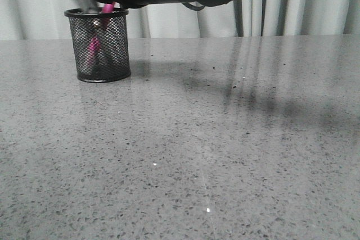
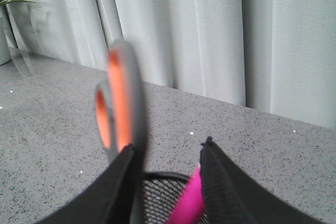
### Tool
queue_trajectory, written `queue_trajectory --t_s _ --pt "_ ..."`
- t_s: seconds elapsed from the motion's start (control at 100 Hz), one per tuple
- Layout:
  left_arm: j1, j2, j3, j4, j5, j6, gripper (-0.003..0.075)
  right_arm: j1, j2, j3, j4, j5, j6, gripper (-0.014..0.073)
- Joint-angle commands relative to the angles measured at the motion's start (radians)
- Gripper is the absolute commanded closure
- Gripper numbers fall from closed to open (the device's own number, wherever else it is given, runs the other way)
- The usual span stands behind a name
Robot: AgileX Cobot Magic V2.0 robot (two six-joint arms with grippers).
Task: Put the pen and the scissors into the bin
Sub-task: 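Lower the scissors blades-first into the cup and open the right gripper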
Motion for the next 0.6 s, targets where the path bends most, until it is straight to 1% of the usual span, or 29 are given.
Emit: queue_trajectory --t_s 0.0,0.11,0.19,0.3,0.36,0.4,0.41,0.43,0.46,0.49,0.51,0.59 --pt "-0.006 -0.007 -0.025 -0.022 -0.021 -0.006 0.0435 -0.002 -0.057 -0.037 -0.003 -0.093 -0.001 0.0335" --pt "-0.006 -0.027 -0.025 -0.005 -0.025 -0.006 0.0435 -0.002 -0.057 -0.037 -0.003 -0.101 -0.001 0.0335" --pt "-0.006 -0.036 -0.025 -0.005 -0.029 -0.006 0.0435 -0.002 -0.061 -0.037 -0.003 -0.132 -0.001 0.0337" --pt "-0.006 -0.044 -0.022 -0.003 -0.060 -0.008 0.0450 -0.002 -0.108 -0.037 -0.003 -0.164 -0.001 0.0349" --pt "-0.006 -0.044 -0.017 0.033 -0.090 -0.057 0.0502 -0.002 -0.154 -0.037 -0.017 -0.131 -0.001 0.0415" --pt "-0.006 -0.044 -0.008 0.072 -0.106 -0.100 0.0556 -0.002 -0.199 -0.037 -0.034 -0.078 -0.001 0.0504" --pt "-0.006 -0.044 -0.006 0.079 -0.109 -0.107 0.0566 -0.002 -0.216 -0.035 -0.036 -0.068 -0.001 0.0539" --pt "-0.006 -0.044 0.002 0.113 -0.112 -0.130 0.0599 -0.002 -0.234 -0.032 -0.043 -0.034 -0.001 0.0576" --pt "-0.006 -0.044 0.009 0.140 -0.113 -0.160 0.0647 -0.002 -0.282 -0.029 -0.060 0.013 -0.001 0.0670" --pt "-0.006 -0.044 0.022 0.177 -0.110 -0.200 0.0708 -0.002 -0.321 -0.016 -0.070 0.065 -0.001 0.0664" --pt "-0.006 -0.046 0.032 0.203 -0.110 -0.216 0.0733 -0.002 -0.352 -0.010 -0.073 0.088 -0.001 0.0662" --pt "-0.006 -0.059 0.071 0.305 -0.115 -0.318 0.0739 -0.002 -0.474 0.069 -0.080 0.108 -0.001 0.0663"
